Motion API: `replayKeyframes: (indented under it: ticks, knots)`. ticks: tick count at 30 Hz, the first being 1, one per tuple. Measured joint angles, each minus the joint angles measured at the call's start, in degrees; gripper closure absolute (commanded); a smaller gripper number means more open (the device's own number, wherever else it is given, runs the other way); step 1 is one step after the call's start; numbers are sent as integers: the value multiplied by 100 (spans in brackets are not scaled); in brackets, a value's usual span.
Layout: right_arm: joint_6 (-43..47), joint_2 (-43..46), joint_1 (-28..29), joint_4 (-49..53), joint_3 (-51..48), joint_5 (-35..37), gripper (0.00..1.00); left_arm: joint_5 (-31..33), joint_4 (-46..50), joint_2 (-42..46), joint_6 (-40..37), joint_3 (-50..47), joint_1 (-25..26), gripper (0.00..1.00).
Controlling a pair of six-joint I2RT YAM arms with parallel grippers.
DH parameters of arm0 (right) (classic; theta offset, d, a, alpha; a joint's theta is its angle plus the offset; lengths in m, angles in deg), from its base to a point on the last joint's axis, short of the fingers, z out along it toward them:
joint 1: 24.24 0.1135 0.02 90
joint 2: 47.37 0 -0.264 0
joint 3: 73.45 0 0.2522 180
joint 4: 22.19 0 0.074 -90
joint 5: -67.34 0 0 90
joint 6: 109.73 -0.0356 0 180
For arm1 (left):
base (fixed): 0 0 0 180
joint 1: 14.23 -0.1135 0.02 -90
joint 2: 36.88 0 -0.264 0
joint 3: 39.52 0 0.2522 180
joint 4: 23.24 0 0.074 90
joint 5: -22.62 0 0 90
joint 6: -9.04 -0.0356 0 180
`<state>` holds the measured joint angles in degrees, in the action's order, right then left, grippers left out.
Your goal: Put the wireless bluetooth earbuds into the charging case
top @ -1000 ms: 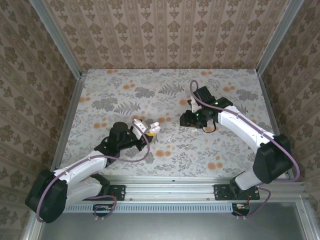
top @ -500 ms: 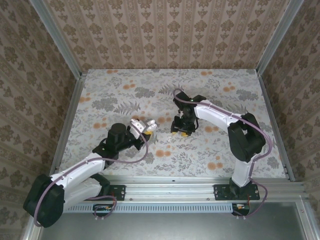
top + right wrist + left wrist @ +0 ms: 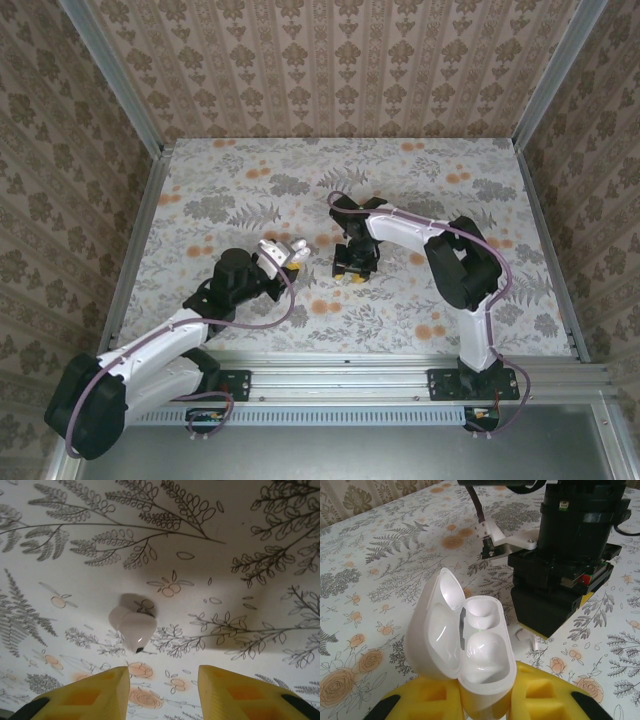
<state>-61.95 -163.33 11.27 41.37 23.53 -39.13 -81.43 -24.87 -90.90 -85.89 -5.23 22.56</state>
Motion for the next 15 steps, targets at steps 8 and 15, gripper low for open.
replayKeyframes:
  ticks: [8,15]
  knots:
    - [2,-44,-11,-103,0,2,62,0,0,15,-2,0,0,82]
    - [2,-44,-79,-205,-13,42,66,-2,0,15,-2,0,0,82]
